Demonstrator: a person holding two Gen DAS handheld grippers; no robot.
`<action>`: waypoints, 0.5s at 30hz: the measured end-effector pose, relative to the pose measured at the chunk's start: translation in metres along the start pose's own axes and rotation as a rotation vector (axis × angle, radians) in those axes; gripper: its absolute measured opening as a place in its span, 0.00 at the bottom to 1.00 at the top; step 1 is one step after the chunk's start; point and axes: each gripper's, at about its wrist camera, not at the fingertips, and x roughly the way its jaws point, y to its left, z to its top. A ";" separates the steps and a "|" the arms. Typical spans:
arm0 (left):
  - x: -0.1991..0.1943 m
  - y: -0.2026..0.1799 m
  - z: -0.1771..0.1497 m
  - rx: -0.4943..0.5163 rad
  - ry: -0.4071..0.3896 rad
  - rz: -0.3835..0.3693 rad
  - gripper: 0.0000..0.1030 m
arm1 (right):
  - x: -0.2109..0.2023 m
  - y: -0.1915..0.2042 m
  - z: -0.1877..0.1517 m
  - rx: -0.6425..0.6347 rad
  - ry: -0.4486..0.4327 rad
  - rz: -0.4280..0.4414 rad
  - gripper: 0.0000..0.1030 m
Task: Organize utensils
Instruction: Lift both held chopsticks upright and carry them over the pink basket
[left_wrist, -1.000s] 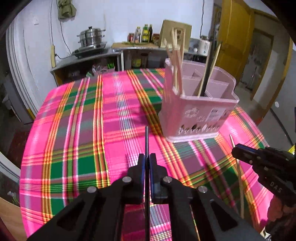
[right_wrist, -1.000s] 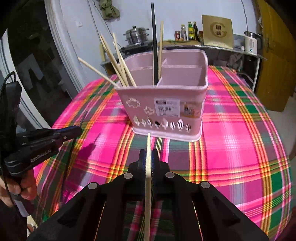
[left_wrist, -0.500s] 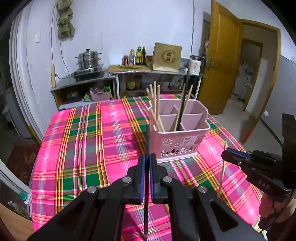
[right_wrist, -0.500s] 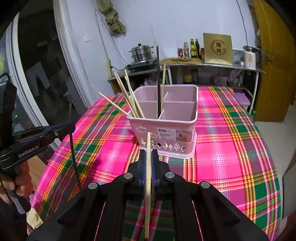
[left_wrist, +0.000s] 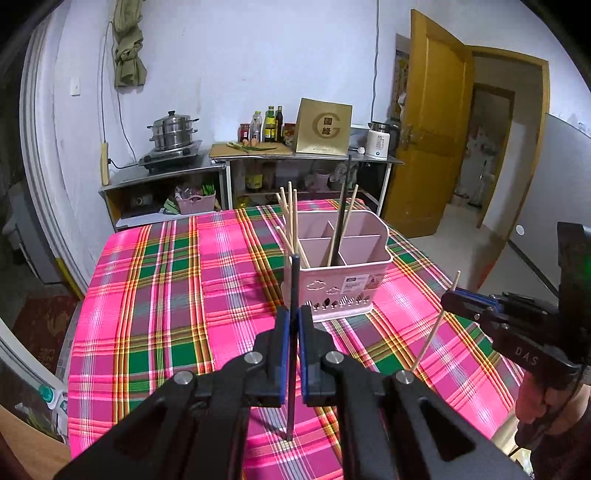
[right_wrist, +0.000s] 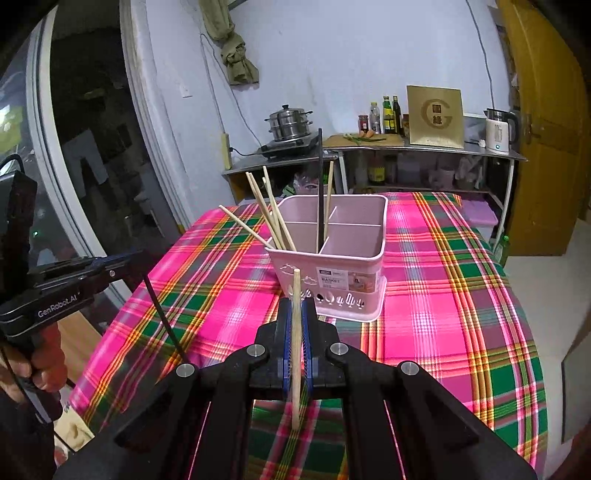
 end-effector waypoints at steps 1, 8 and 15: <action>-0.002 -0.001 -0.002 0.001 -0.001 -0.002 0.05 | -0.002 0.001 0.000 -0.004 -0.003 0.002 0.05; -0.011 -0.006 -0.007 0.007 -0.005 -0.007 0.05 | -0.016 0.005 -0.007 -0.026 -0.020 0.017 0.05; -0.015 -0.009 -0.003 0.009 -0.012 -0.012 0.05 | -0.024 0.006 -0.002 -0.043 -0.040 0.022 0.05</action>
